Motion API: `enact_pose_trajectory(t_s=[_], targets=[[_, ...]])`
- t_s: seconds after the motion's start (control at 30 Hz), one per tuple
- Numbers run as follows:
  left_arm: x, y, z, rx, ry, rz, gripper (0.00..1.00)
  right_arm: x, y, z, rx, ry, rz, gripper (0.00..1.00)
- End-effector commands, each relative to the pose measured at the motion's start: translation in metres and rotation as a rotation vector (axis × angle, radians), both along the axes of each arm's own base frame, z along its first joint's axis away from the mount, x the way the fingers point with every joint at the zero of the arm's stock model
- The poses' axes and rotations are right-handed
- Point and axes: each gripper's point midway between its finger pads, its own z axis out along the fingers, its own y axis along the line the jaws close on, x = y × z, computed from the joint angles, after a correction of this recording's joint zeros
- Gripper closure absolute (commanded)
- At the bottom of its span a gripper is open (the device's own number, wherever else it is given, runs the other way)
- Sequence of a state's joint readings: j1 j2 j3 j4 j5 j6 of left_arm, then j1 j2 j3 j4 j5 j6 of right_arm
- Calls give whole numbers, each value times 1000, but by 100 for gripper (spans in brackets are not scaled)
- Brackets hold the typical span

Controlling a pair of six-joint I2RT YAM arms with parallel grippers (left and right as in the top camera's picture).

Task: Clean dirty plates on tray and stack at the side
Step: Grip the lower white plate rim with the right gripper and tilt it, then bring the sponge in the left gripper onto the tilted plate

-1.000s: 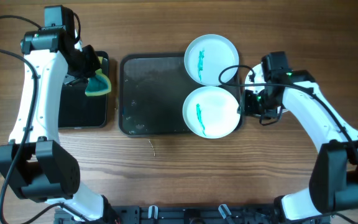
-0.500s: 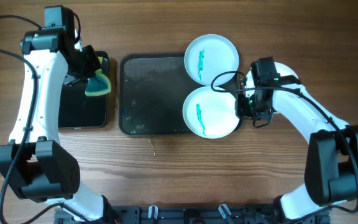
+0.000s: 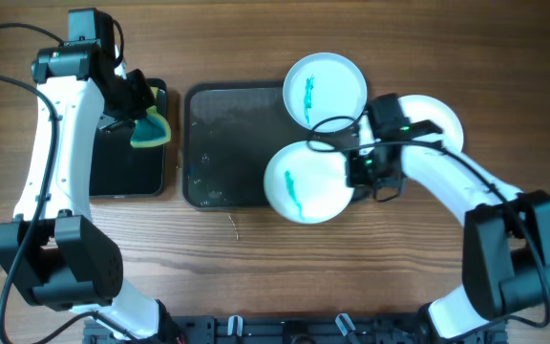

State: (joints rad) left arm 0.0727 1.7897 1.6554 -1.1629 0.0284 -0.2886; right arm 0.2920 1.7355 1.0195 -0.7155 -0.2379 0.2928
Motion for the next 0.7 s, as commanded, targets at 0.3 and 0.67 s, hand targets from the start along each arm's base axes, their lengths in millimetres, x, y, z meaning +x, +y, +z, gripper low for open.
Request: enact_pose_trajectory(t_s=[0.3, 0.67], targets=[[1, -5, 2, -9, -9, -32, 96, 35, 126, 39, 143, -240, -259, 96], [1, -10, 3, -40, -12, -38, 96, 57, 145, 11, 167, -296, -270, 90]])
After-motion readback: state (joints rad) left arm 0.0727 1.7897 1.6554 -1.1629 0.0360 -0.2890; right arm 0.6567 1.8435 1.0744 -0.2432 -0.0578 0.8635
